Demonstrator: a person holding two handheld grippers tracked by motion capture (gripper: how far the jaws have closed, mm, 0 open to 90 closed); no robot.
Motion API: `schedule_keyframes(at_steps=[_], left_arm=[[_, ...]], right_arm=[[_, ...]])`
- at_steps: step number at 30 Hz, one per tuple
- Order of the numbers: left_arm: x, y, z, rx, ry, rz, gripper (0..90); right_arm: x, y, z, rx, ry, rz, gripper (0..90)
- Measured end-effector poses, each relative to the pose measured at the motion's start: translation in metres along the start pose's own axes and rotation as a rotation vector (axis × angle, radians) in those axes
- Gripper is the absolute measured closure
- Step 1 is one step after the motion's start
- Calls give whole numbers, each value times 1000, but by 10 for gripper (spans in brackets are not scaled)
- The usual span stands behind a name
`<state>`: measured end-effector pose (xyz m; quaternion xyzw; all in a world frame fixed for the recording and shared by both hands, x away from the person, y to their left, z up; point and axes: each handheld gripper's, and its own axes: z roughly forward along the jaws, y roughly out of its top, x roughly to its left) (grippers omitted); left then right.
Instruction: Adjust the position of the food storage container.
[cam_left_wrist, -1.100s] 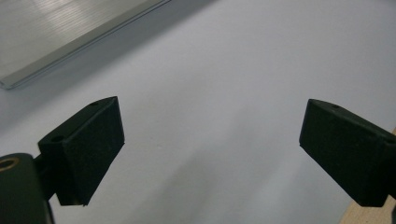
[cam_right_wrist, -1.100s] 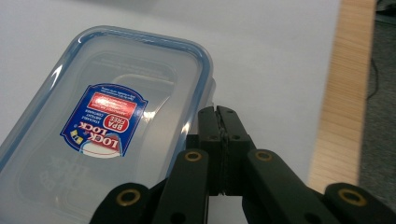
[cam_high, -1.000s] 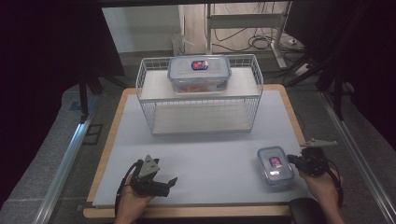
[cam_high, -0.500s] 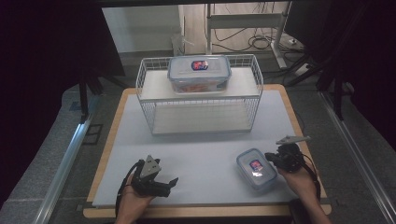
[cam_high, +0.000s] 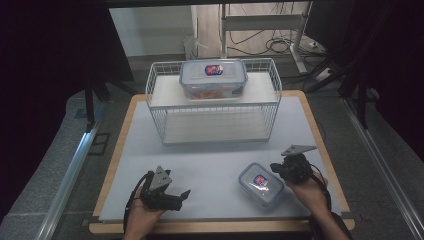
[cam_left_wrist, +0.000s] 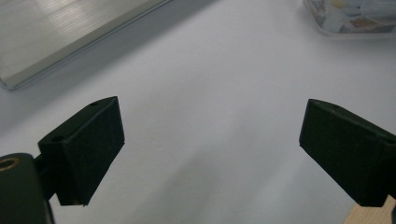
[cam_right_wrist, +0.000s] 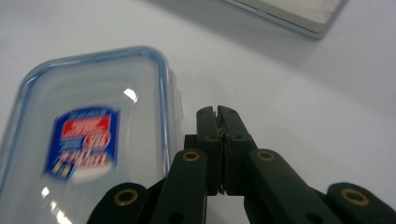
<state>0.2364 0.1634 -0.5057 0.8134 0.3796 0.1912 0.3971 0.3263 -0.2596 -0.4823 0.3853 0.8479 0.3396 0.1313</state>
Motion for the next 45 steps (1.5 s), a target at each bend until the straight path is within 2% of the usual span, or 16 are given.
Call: schedule_keyframes(at_steps=[2,5,8,12,13,18,21,24,29,30,32,33,37,38,45], left_arm=[[1,0,0,-4,-1,-7,67],[1,0,0,-8,-3,-13,67],[0,1,1,-7,-6,-7,67],[-1,1,2,-2,-6,-1,67],[-1,1,1,-3,-3,-1,67],[0,1,1,-9,0,-7,67],[0,0,1,-6,-4,-8,68],[-1,1,2,0,-7,-4,68],[-2,1,5,9,-17,-3,67],[-2,1,5,9,-17,-1,67],[-3,2,5,11,-17,0,67],[-3,2,5,11,-18,0,67],[-2,1,5,9,-17,-6,67],[-1,1,5,11,-17,-7,67],[0,1,5,12,-14,-11,67]], right_arm=[[0,-12,-12,-5,-8,12,879],[1,-21,-18,-1,-10,26,883],[7,-38,-28,27,-5,54,884],[11,-48,-32,43,-12,60,885],[13,-52,-32,60,-6,75,885],[18,-56,-30,85,40,102,886],[19,-56,-31,86,39,102,886],[17,-52,-28,80,47,115,888],[19,-41,-17,76,64,98,888],[17,-33,-9,76,67,89,888],[16,-30,-7,76,69,89,888],[13,-22,1,78,74,90,888],[11,-11,11,81,80,86,888],[10,-4,20,80,85,81,889],[13,13,39,88,110,61,889]])
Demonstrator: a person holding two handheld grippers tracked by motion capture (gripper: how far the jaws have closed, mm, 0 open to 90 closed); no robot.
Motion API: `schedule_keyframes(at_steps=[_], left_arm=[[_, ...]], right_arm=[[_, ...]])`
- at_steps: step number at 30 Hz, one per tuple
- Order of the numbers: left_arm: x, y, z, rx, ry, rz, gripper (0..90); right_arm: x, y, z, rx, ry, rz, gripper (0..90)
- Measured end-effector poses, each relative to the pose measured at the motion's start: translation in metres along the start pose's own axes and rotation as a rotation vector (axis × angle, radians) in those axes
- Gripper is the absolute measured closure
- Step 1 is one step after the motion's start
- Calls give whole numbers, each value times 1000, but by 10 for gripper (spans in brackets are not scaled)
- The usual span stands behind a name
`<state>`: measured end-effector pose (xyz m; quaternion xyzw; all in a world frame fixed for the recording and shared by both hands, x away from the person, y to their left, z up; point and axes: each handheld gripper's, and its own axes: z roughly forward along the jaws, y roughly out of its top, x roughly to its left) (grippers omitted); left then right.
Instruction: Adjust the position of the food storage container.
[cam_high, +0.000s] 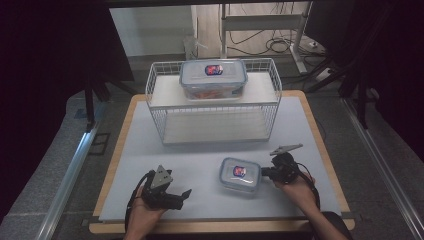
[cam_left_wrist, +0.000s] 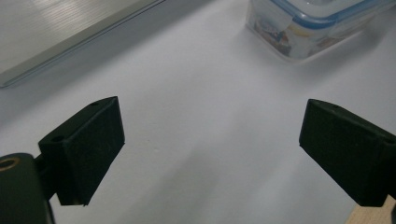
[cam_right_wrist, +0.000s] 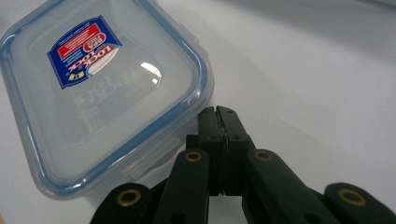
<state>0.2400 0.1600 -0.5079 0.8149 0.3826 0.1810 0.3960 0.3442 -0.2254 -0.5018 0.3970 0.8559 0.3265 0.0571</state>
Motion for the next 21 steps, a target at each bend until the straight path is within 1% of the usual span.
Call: schedule_keyframes(at_steps=[6,12,15,18,19,20,21], left_arm=[[1,0,0,1,-1,-3,67],[2,0,-1,0,-2,-4,68],[2,-1,-1,2,-4,-6,67],[2,-1,-2,5,-1,-4,67],[3,-1,-2,3,0,-6,68],[3,-2,-2,1,0,-8,67],[4,-2,-2,1,0,-9,67]], right_arm=[[9,17,17,12,18,-37,889],[25,28,31,23,41,-78,889],[31,32,36,23,49,-94,889],[30,31,34,13,53,-101,871],[28,30,32,7,48,-106,863],[26,28,29,-4,33,-125,855],[21,24,22,-19,-9,-158,834]])
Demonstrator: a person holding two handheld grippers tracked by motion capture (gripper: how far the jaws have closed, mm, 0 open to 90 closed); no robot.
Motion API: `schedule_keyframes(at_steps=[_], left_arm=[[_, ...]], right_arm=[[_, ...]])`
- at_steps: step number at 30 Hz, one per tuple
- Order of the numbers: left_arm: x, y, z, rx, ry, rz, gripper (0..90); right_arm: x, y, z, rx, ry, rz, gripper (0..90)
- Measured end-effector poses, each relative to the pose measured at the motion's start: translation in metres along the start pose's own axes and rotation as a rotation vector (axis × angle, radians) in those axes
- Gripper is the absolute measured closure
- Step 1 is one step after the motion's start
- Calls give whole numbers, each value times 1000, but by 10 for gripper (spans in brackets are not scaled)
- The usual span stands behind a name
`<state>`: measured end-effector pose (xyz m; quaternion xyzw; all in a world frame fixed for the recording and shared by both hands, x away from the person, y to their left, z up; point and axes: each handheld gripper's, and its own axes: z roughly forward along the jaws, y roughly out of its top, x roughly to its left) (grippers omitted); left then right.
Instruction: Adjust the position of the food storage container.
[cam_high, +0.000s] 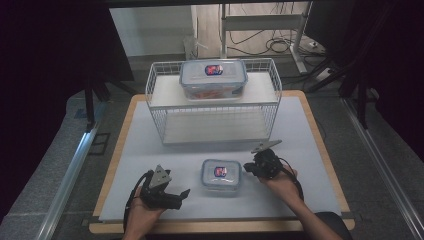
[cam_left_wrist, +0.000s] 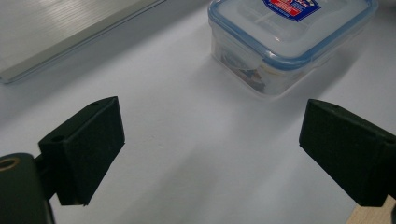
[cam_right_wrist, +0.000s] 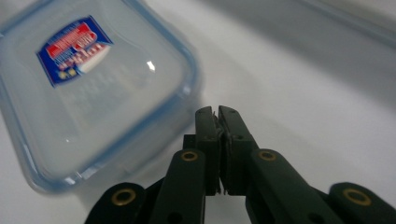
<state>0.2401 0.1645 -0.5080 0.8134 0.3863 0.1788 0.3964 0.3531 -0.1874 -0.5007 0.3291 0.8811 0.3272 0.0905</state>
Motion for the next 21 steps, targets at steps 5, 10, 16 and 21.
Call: schedule_keyframes(at_steps=[5,10,16,21], left_arm=[[1,-1,0,-5,0,4,67],[1,-2,0,-39,-44,13,56],[3,-5,0,-58,-54,4,45],[4,-5,-1,-81,-58,-3,39]], right_arm=[[-8,-11,-15,-25,-21,-13,748],[-9,-24,-29,-62,-47,-26,595],[-2,-32,-35,-91,-41,-62,419],[-1,-42,-39,-112,-23,-64,295]])
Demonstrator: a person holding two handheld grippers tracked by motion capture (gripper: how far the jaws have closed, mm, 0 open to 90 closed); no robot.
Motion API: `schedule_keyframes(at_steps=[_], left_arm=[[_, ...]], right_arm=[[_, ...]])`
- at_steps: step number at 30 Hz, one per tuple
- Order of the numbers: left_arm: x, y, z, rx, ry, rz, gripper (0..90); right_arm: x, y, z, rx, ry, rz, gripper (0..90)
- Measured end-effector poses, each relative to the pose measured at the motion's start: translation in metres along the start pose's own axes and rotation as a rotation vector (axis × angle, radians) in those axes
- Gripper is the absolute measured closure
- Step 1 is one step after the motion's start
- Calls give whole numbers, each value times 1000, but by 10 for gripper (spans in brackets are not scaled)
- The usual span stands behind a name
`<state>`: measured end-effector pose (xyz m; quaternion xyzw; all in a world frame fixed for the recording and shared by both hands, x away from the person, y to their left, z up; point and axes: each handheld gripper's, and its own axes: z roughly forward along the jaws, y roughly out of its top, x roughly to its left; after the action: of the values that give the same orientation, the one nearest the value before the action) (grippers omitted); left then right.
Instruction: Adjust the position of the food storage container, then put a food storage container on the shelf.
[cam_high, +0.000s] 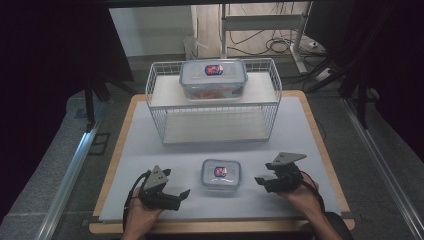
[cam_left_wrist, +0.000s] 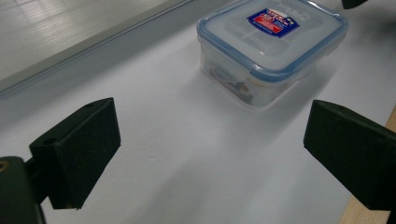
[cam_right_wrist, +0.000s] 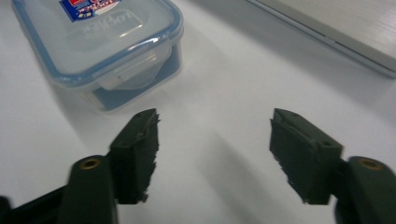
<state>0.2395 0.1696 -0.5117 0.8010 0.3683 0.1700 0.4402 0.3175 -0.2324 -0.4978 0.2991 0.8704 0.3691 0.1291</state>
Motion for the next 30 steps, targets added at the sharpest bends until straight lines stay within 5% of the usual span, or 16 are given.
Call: schedule_keyframes(at_steps=[8,20,25,30], left_arm=[[-1,-1,3,11,13,1,24],[2,1,5,68,44,-26,36],[8,8,7,69,33,-82,37],[10,21,19,86,20,-74,60]], right_arm=[[-8,-9,-1,2,1,40,218],[-5,-5,0,-6,-29,25,194],[-2,0,0,2,-11,44,214],[2,6,-2,23,21,63,308]])
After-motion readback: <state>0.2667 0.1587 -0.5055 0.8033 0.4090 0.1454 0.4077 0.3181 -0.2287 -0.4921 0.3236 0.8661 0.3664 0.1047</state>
